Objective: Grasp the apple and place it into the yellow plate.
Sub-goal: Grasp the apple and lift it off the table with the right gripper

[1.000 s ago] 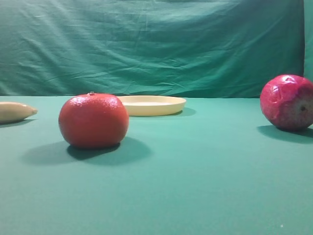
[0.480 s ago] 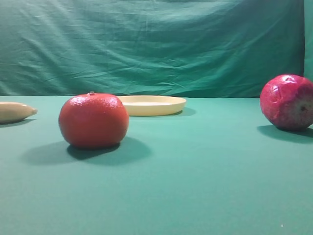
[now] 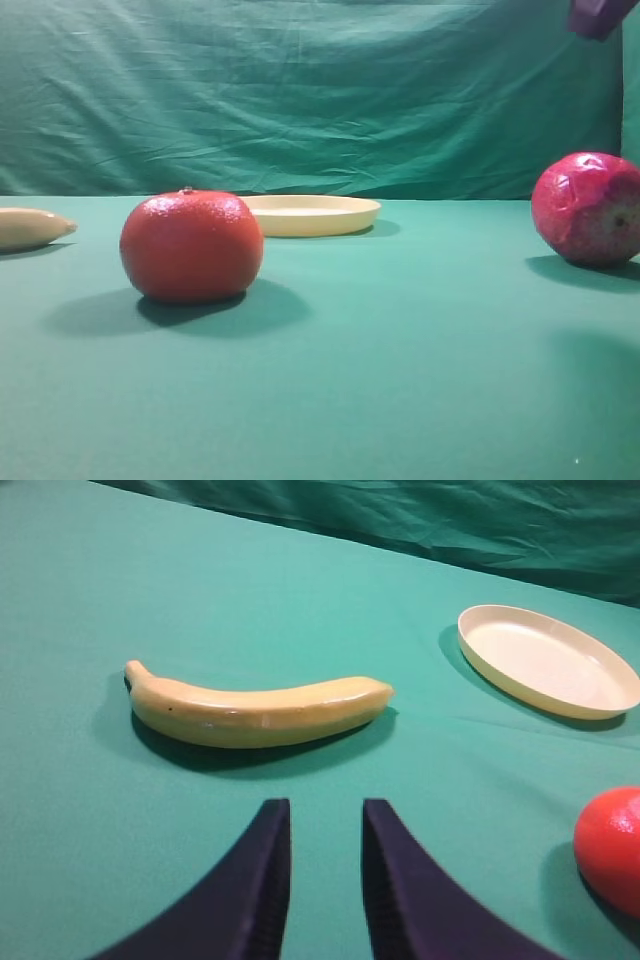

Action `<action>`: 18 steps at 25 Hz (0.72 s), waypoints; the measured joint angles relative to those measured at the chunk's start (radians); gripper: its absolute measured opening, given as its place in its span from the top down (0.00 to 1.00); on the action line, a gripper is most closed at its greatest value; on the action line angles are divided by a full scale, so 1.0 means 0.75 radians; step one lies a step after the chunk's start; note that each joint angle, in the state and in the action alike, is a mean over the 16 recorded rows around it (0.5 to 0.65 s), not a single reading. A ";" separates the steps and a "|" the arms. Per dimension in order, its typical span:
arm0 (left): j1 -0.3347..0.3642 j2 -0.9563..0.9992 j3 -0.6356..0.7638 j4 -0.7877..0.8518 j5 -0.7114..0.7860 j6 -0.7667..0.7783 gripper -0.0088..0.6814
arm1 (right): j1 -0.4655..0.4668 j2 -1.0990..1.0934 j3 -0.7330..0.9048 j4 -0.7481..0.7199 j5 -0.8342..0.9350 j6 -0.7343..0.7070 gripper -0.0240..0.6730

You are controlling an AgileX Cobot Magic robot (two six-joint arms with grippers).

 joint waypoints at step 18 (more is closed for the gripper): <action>0.000 0.000 0.000 0.000 0.000 0.000 0.76 | 0.065 0.248 -0.092 -0.330 -0.016 0.425 0.07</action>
